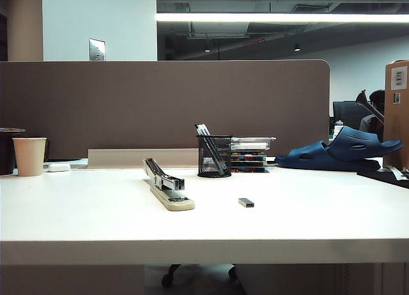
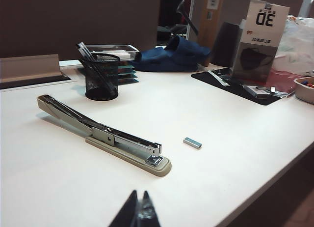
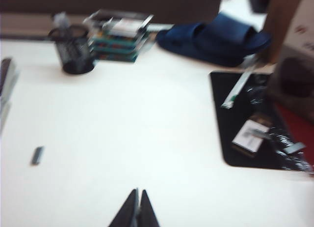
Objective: Pick up a set of staples and put them into the open stapler.
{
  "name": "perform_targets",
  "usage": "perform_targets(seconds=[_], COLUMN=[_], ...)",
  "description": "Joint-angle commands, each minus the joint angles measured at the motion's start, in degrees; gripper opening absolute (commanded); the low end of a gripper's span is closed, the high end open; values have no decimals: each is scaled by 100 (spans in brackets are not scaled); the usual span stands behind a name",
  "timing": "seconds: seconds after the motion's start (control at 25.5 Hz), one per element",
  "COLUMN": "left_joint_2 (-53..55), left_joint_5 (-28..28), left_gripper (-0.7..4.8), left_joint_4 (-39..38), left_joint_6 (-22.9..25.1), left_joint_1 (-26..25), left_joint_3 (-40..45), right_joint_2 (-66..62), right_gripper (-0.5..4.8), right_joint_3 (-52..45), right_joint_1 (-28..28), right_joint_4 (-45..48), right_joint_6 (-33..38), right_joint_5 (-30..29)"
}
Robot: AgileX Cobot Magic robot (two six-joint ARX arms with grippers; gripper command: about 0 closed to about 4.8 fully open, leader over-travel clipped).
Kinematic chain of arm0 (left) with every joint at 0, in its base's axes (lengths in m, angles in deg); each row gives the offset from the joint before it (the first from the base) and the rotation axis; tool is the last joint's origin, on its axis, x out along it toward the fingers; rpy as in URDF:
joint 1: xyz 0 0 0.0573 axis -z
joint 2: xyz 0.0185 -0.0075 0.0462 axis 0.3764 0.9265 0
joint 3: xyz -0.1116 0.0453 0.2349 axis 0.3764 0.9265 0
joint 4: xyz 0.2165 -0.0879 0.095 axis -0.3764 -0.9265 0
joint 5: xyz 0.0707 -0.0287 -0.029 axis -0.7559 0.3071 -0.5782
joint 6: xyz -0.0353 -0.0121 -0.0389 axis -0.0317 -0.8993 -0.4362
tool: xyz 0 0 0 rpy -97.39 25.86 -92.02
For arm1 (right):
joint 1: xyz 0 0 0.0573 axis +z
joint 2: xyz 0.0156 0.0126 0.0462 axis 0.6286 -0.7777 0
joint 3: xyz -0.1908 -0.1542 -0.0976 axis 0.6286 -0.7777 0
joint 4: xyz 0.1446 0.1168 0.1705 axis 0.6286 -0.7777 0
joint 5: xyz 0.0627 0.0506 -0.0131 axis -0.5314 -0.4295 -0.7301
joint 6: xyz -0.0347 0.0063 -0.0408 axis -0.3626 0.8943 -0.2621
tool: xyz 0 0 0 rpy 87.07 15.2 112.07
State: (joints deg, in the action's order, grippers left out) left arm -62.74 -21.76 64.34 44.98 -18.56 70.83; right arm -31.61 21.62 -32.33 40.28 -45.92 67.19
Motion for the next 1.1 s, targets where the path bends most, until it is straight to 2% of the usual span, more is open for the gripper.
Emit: perform_targets(seconds=[0.04,0.27,0.43,0.51,0.59,0.67,0.7,0.74,0.78,1.02,1.1], left_joint_2=[0,0,0,0,0,0,0,0,0,0,0], left_joint_5=[50,50,31,31,31,31,31,31,31,28,24], left_gripper=[-6,-6,-6,-6,-6,-6,-6,-6,-6,-6,-6], left_joint_4=[-79,-258,-433,-461,-468,-479,-498,-538,-562,-691,-693], left_joint_6=[20,24,24,24,24,24,24,24,24,24,24], left_joint_1=[-7,-7,-9,-9,-9,-9,-9,-9,-9,-9,-9], left_joint_3=[-13,-13,-11,-11,-11,-11,-11,-11,-11,-11,-11], right_joint_2=[-767,-2190,-3298,-3735,-4286,-4822,-5010,-5320,-5510,-6472,-6793], right_gripper=[-1,-1,2,37,98,114,146,219,251,287,323], right_joint_3=[481,1292,1926,2146,2426,2688,2787,2942,3025,3416,3552], right_joint_1=[7,11,13,13,39,210,286,407,492,922,1047], right_joint_4=[4,-345,-721,-767,-787,-793,-802,-807,-793,-713,-708], right_joint_6=[-24,-15,-15,-15,-15,-15,-15,-17,-17,-17,-17], right_joint_5=[-492,-793,-1207,-1414,-1657,-1644,-1644,-1639,-1641,-1617,-1613])
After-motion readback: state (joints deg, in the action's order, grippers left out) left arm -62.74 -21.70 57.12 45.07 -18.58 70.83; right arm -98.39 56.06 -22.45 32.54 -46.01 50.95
